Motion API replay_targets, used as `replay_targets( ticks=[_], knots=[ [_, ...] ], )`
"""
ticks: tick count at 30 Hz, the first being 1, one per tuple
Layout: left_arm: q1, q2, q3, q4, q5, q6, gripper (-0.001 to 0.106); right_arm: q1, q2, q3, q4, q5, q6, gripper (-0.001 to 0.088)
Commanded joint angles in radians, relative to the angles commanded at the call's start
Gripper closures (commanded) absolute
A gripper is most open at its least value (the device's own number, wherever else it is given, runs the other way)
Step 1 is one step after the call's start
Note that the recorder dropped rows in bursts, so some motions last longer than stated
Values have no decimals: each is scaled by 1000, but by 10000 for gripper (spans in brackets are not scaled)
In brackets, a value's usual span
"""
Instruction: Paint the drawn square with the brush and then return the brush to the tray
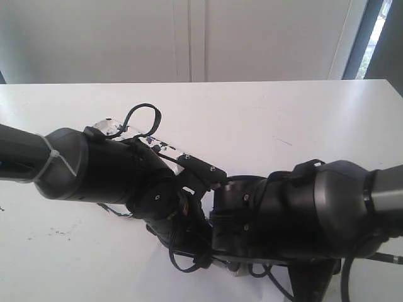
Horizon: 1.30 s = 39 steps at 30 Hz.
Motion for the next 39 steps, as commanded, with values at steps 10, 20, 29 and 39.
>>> replay_targets(
  ticks=[10,20,29,39],
  knots=[
    [0,-8,0,0,24,0,304,19,0,0,-21,0,11,868],
    [0,-69,0,5,104,15,304,19,0,0,-61,0,46,868],
    [0,-89,2,4,159,22,304,19,0,0,-74,0,53,868],
    [0,-89,78,-15,95,19,304,-41,2,0,-104,0,80,868]
  ],
)
